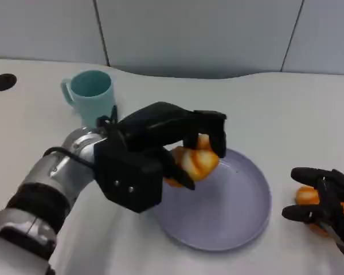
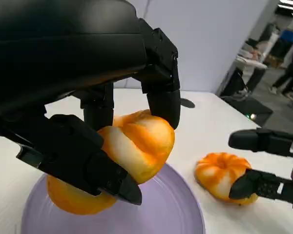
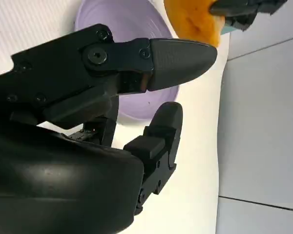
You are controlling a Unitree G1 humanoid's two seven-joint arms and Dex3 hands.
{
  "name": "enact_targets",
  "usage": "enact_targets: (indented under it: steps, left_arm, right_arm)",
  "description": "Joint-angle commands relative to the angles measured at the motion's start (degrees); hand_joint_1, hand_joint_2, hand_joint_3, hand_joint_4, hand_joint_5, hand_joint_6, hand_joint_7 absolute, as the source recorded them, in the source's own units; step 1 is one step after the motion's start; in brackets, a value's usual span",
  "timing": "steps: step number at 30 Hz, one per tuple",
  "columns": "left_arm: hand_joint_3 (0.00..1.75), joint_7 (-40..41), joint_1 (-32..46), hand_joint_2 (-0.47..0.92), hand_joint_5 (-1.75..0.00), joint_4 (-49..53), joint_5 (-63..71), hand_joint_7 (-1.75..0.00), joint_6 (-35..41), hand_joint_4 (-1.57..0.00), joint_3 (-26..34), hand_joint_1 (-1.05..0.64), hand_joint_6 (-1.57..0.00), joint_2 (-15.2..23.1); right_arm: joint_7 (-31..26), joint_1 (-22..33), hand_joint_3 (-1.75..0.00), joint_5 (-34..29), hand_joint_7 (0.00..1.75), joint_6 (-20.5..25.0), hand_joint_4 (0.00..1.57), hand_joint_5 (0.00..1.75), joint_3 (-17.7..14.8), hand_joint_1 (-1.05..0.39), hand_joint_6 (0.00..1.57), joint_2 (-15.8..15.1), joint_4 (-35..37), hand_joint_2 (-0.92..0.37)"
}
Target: Grasp the bread from the table and place it into the plate.
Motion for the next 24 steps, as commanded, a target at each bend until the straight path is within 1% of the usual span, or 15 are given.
enact_targets:
  steps: [1,3,5,7,9,11,12,14,15,16,17,18,20,22,24]
  left_arm:
    - [0.3,1.9,-3.2,0.82,-1.75,3.5,3.4,-1.75,-0.6,-0.84,-2.0,-0.16,-0.6,-1.4]
    - [0.33,3.0,-4.5,0.85,-1.75,4.6,6.3,-1.7,0.0,-0.81,-3.8,-0.18,-0.58,-1.7]
    - [0.34,3.3,-5.7,0.87,-1.75,5.3,8.6,-1.5,0.8,-0.75,-5.3,-0.21,-0.63,-1.8]
    - [0.32,4.3,-6.4,0.87,-1.73,6.2,10.1,-1.46,0.5,-0.73,-6.1,-0.23,-0.65,-2.1]
    - [0.28,6.5,-6.5,0.84,-1.74,7.5,11.0,-1.68,-0.9,-0.79,-6.5,-0.23,-0.62,-2.4]
    - [0.27,8.8,-6.9,0.83,-1.75,8.6,12.6,-1.73,-2.0,-0.81,-7.5,-0.24,-0.6,-2.3]
    - [0.25,9.5,-7.3,0.82,-1.75,8.6,13.9,-1.74,-2.2,-0.78,-8.4,-0.26,-0.55,-1.9]
    - [0.22,10.2,-8.0,0.82,-1.75,8.6,15.7,-1.74,-2.2,-0.63,-9.7,-0.31,-0.4,-1.2]
    - [0.18,9.3,-8.3,0.82,-1.73,8.7,15.8,-1.7,-2.4,-0.53,-10.1,-0.34,-0.33,-1.0]
    - [0.12,8.7,-8.6,0.84,-1.7,8.9,15.8,-1.59,-2.5,-0.44,-10.3,-0.37,-0.3,-0.9]
    - [0.09,7.8,-8.9,0.86,-1.68,9.0,15.9,-1.53,-3.0,-0.39,-10.6,-0.39,-0.28,-0.6]
    - [0.05,6.9,-9.2,0.87,-1.57,9.0,15.8,-1.4,-3.4,-0.27,-10.9,-0.47,-0.23,-0.4]
    - [0.02,5.3,-9.5,0.89,-1.48,9.2,15.1,-1.28,-4.2,-0.19,-11.1,-0.52,-0.2,-0.2]
    - [0.01,3.6,-9.6,0.91,-1.33,9.4,14.2,-1.14,-5.5,-0.11,-11.0,-0.58,-0.18,0.0]
    - [0.01,2.3,-9.7,0.92,-1.15,9.3,13.6,-0.93,-6.8,-0.05,-10.8,-0.64,-0.2,0.1]
  right_arm:
    - [-0.3,-0.2,-0.43,-0.1,0.83,-0.5,0.49,1.07,-0.4,-0.32,0.44,-0.3,0.3,-0.92]
    - [-0.5,-0.1,-0.44,-0.1,0.83,-0.2,0.49,1.07,-0.3,-0.32,0.44,-0.2,0.0,-0.92]
    - [-0.3,0.0,-0.45,-0.1,0.82,-0.4,0.49,1.06,-0.2,-0.32,0.44,-0.3,-0.1,-0.92]
    - [-0.5,0.1,-0.45,-0.3,0.82,-0.3,0.49,1.06,0.0,-0.32,0.44,-0.3,-0.3,-0.92]
    - [-1.1,0.1,-0.45,-0.4,0.82,0.5,0.49,1.06,0.1,-0.33,0.45,-0.1,-0.9,-0.92]
    - [-1.4,0.1,-0.45,-0.3,0.82,0.8,0.49,1.06,0.2,-0.32,0.45,0.0,-1.2,-0.92]
    - [-1.5,0.2,-0.45,-0.3,0.81,0.8,0.5,1.06,0.2,-0.32,0.45,0.1,-1.3,-0.92]
    - [-1.5,0.2,-0.45,-0.4,0.81,0.5,0.5,1.06,0.3,-0.32,0.45,0.1,-1.2,-0.92]
    - [-1.6,0.2,-0.45,-0.5,0.81,0.3,0.5,1.05,0.3,-0.32,0.46,0.1,-1.0,-0.92]
    - [-1.6,0.2,-0.45,-0.5,0.81,0.1,0.5,1.05,0.4,-0.32,0.46,0.1,-0.9,-0.92]
    - [-1.5,0.0,-0.45,-0.6,0.81,-0.1,0.5,1.05,0.4,-0.32,0.46,0.0,-0.7,-0.92]
    - [-1.5,-0.1,-0.45,-0.7,0.81,-0.1,0.5,1.05,0.4,-0.32,0.46,0.0,-0.5,-0.92]
    - [-1.7,-0.3,-0.45,-0.9,0.81,0.1,0.51,1.06,0.5,-0.32,0.46,0.1,-0.5,-0.92]
    - [-2.0,-0.5,-0.45,-1.3,0.81,0.5,0.51,1.06,0.6,-0.32,0.47,0.2,-0.5,-0.92]
    - [-2.0,-0.7,-0.44,-1.4,0.8,0.5,0.5,1.05,0.7,-0.32,0.47,0.2,-0.5,-0.92]
